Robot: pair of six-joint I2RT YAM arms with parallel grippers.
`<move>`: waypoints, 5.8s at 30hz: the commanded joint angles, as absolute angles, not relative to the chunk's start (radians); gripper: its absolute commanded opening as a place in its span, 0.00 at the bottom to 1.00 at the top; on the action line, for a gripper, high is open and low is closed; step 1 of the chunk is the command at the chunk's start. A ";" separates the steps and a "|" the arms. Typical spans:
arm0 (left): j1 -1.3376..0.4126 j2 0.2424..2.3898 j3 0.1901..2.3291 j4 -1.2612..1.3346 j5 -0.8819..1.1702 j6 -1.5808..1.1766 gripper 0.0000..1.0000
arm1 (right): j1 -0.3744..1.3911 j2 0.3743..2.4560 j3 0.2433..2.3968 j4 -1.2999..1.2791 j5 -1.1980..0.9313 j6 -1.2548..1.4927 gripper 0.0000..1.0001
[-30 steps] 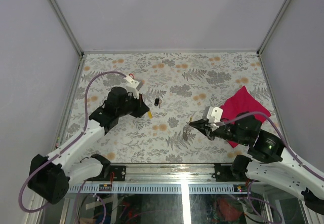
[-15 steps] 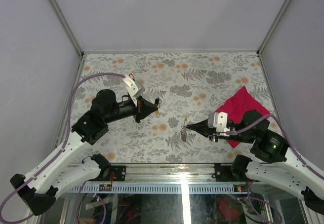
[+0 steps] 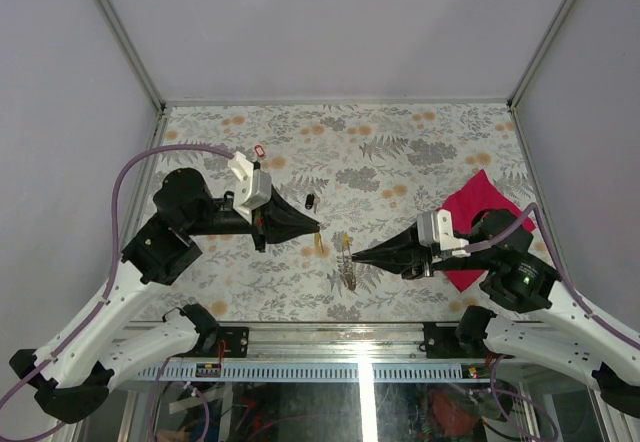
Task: Put the keys on the keyring
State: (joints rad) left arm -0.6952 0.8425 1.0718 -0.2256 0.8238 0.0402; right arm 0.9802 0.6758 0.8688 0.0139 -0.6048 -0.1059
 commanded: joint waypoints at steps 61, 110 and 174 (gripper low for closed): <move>-0.710 0.815 1.083 -0.040 1.056 -0.011 0.00 | 0.986 0.836 0.824 0.475 -0.562 0.400 0.00; -0.715 0.840 1.078 -0.083 1.084 -0.008 0.00 | 0.986 0.817 0.794 0.569 -0.470 0.465 0.00; -0.732 0.805 0.918 0.326 0.864 -0.262 0.36 | 0.986 0.738 0.732 0.641 -0.426 0.296 0.00</move>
State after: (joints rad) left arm -0.7204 0.7956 0.9291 0.2424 0.8749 -0.2405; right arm 0.9878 0.7441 0.6796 0.5785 -0.4133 0.3153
